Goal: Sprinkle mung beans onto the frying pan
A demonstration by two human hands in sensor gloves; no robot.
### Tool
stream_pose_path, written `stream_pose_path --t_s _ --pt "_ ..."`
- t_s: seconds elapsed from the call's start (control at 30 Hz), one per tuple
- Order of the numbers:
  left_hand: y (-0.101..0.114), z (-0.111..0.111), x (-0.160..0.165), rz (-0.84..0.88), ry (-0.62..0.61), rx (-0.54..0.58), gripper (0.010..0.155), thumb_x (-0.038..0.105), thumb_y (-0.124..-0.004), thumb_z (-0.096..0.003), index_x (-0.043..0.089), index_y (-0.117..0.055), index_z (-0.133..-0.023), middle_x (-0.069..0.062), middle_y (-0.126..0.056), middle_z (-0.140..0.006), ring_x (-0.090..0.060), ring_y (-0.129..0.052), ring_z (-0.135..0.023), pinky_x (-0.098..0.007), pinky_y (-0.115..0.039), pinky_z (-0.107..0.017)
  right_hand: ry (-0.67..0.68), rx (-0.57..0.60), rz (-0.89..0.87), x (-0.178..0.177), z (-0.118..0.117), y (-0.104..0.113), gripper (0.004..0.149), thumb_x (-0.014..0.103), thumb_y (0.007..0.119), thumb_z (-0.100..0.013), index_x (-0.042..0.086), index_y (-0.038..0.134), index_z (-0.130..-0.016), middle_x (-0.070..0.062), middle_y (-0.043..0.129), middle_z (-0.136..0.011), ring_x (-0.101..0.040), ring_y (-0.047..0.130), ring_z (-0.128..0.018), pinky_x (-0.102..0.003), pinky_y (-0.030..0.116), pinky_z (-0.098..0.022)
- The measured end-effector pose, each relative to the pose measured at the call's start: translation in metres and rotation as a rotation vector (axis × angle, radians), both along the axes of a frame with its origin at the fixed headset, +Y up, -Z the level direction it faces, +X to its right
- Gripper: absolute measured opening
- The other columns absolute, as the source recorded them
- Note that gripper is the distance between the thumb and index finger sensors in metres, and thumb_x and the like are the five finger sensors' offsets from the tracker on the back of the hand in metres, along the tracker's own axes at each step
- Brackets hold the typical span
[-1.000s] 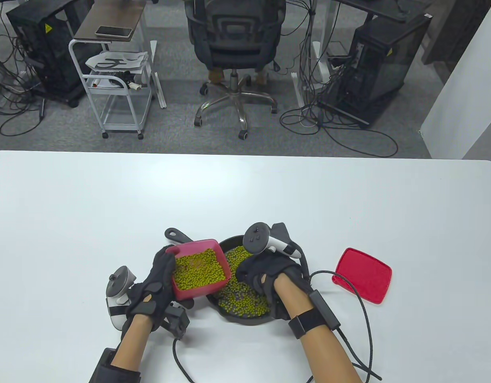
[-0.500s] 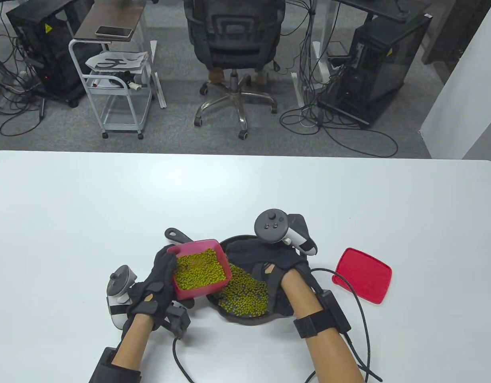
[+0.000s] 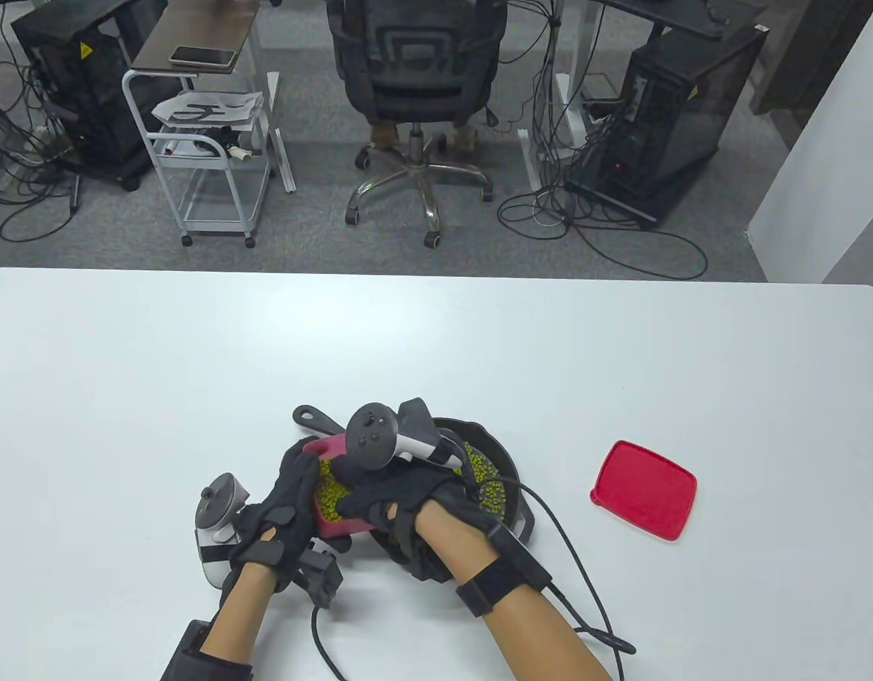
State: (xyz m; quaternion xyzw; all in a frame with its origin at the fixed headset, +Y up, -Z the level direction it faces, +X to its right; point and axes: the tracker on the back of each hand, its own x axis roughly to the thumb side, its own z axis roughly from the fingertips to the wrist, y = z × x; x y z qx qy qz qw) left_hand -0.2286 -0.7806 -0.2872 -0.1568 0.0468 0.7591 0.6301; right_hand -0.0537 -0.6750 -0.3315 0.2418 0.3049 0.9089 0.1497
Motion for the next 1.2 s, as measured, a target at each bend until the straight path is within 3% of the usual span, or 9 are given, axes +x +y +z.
stream_pose_path --t_s 0.1,0.23,0.67,0.77,0.97,1.2 --pt "-0.001 0.0 0.003 0.044 0.003 -0.001 0.075 0.072 -0.062 -0.0477 0.037 -0.033 -0.108 -0.019 -0.049 -0.105 -0.042 -0.088 -0.065 -0.048 -0.091 -0.024 -0.019 -0.014 0.018 -0.001 -0.005 -0.002 0.085 0.044 0.091 -0.049 0.019 0.042 -0.115 -0.027 0.037 -0.118 -0.053 0.049 -0.098 -0.05 0.072 -0.064" --pt "-0.001 0.001 0.005 0.048 0.022 0.006 0.075 0.072 -0.061 -0.0476 0.037 -0.034 -0.108 -0.018 -0.05 -0.105 -0.042 -0.088 -0.064 -0.048 -0.092 -0.022 -0.028 -0.031 0.01 -0.008 -0.009 -0.005 0.088 0.042 0.096 -0.046 0.018 0.046 -0.113 -0.029 0.041 -0.114 -0.055 0.059 -0.089 -0.048 0.079 -0.058" --pt "-0.006 0.001 0.004 0.074 0.032 -0.007 0.075 0.072 -0.061 -0.0475 0.037 -0.032 -0.108 -0.018 -0.048 -0.106 -0.042 -0.087 -0.066 -0.048 -0.092 -0.023 -0.081 0.074 -0.097 -0.024 -0.013 -0.006 0.05 0.017 0.099 -0.044 0.02 0.081 -0.091 -0.014 0.083 -0.089 -0.044 0.089 -0.064 -0.031 0.094 -0.035" --pt "-0.007 -0.001 0.004 0.091 0.011 -0.019 0.076 0.073 -0.06 -0.0477 0.037 -0.032 -0.108 -0.018 -0.048 -0.106 -0.042 -0.087 -0.066 -0.047 -0.092 -0.023 -0.1 0.038 -0.142 -0.02 -0.019 -0.007 0.041 0.014 0.097 -0.045 0.021 0.087 -0.084 -0.012 0.087 -0.087 -0.043 0.092 -0.06 -0.029 0.095 -0.031" --pt "-0.007 -0.002 0.003 0.091 0.015 -0.028 0.076 0.073 -0.06 -0.0475 0.038 -0.032 -0.108 -0.018 -0.049 -0.106 -0.041 -0.088 -0.066 -0.047 -0.092 -0.024 -0.126 -0.01 -0.22 -0.008 -0.026 0.0 0.037 0.012 0.096 -0.045 0.021 0.09 -0.08 -0.012 0.088 -0.087 -0.042 0.094 -0.058 -0.028 0.095 -0.029" --pt "-0.008 -0.004 -0.004 0.084 0.03 -0.04 0.076 0.073 -0.06 -0.0475 0.038 -0.032 -0.108 -0.018 -0.049 -0.106 -0.041 -0.088 -0.066 -0.047 -0.092 -0.024 -0.204 0.051 -0.296 0.021 -0.034 0.027 0.036 0.012 0.096 -0.045 0.02 0.09 -0.08 -0.012 0.088 -0.087 -0.041 0.095 -0.059 -0.028 0.095 -0.029"
